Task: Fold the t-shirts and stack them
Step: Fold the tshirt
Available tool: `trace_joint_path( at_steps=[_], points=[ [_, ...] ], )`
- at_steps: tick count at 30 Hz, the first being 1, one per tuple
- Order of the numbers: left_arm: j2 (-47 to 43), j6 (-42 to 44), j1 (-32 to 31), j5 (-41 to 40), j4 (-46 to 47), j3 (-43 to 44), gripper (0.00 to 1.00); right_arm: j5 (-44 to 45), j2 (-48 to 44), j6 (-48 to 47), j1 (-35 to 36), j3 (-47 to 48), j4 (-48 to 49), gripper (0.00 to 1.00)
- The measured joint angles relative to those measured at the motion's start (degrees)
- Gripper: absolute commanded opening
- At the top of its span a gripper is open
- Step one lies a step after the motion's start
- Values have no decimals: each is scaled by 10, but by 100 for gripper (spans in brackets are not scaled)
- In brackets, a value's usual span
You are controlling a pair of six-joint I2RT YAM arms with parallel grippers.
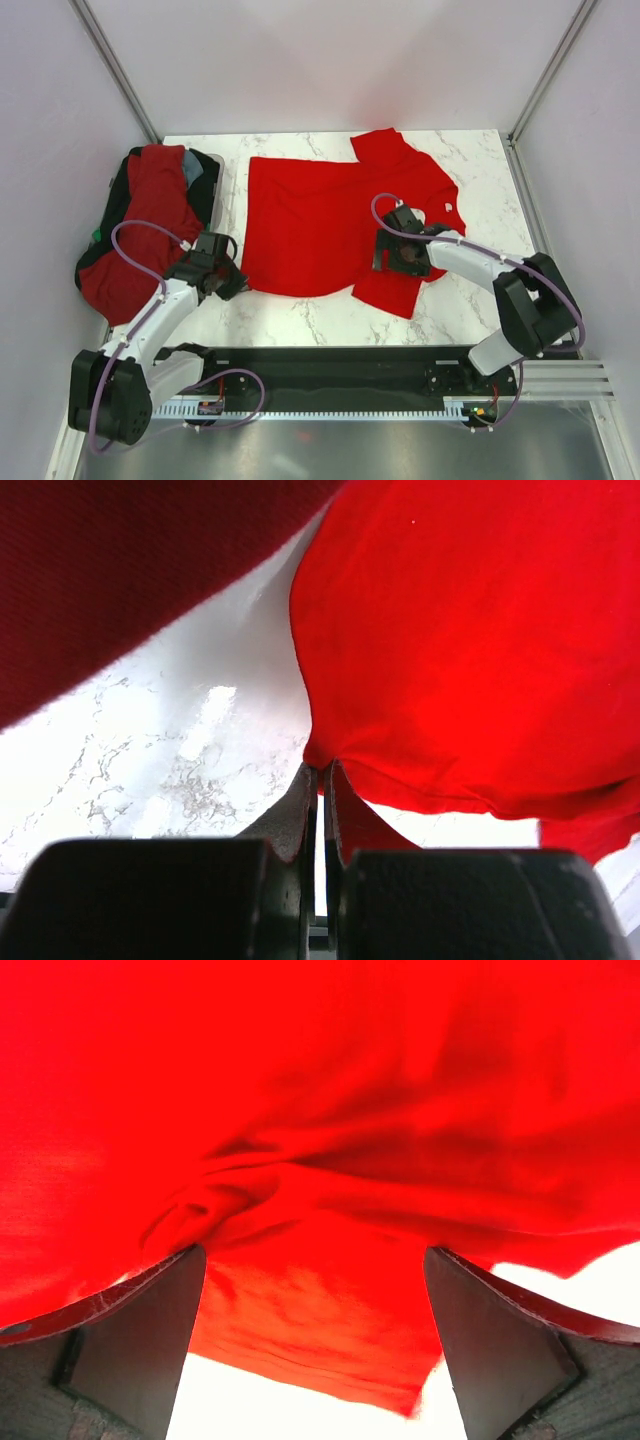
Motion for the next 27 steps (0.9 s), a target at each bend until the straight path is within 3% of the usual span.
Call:
trace_joint_path(
  at_steps=[5, 11, 20, 26, 27],
  points=[
    [1, 2, 0, 3, -3, 5, 2, 65, -65, 17, -1, 6, -22, 95],
    [3, 2, 0, 4, -3, 5, 2, 62, -216, 97, 2, -124, -65, 89],
    [3, 2, 0, 7, -3, 5, 2, 39, -213, 164, 62, -184, -82, 82],
    [2, 2, 0, 7, -3, 5, 2, 38, -196, 185, 97, -188, -56, 50],
    [1, 2, 0, 7, -3, 5, 2, 39, -196, 188, 101, -189, -52, 37]
  ],
)
